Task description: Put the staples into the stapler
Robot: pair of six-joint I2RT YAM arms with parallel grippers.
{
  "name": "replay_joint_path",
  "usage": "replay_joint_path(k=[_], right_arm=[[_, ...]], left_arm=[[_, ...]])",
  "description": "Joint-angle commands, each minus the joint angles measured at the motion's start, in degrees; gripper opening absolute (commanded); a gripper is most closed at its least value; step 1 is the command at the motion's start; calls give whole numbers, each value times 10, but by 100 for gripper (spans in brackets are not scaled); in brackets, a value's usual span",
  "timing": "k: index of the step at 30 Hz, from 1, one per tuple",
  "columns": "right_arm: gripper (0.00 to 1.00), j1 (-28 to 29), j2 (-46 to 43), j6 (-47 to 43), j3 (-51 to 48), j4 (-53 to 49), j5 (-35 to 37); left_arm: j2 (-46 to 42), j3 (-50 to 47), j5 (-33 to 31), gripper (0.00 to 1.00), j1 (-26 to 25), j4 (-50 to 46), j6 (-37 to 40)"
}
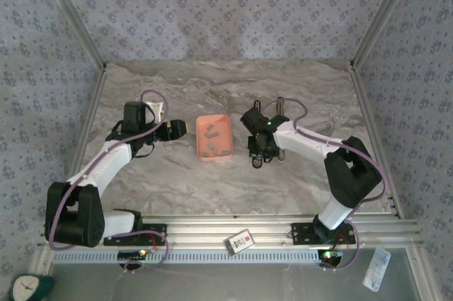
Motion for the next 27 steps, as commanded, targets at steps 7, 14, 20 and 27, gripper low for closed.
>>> replay_joint_path(k=[7, 14, 20, 27], right_arm=[[15, 5, -3, 11, -10, -2, 5], [15, 4, 6, 11, -16, -1, -1], [15, 5, 6, 12, -19, 6, -8], [15, 7, -9, 9, 0, -12, 8]], left_arm=[[6, 11, -2, 77, -1, -1, 9], [6, 12, -1, 77, -1, -1, 9], [7, 12, -2, 77, -1, 0, 9], [9, 12, -1, 77, -1, 0, 8]])
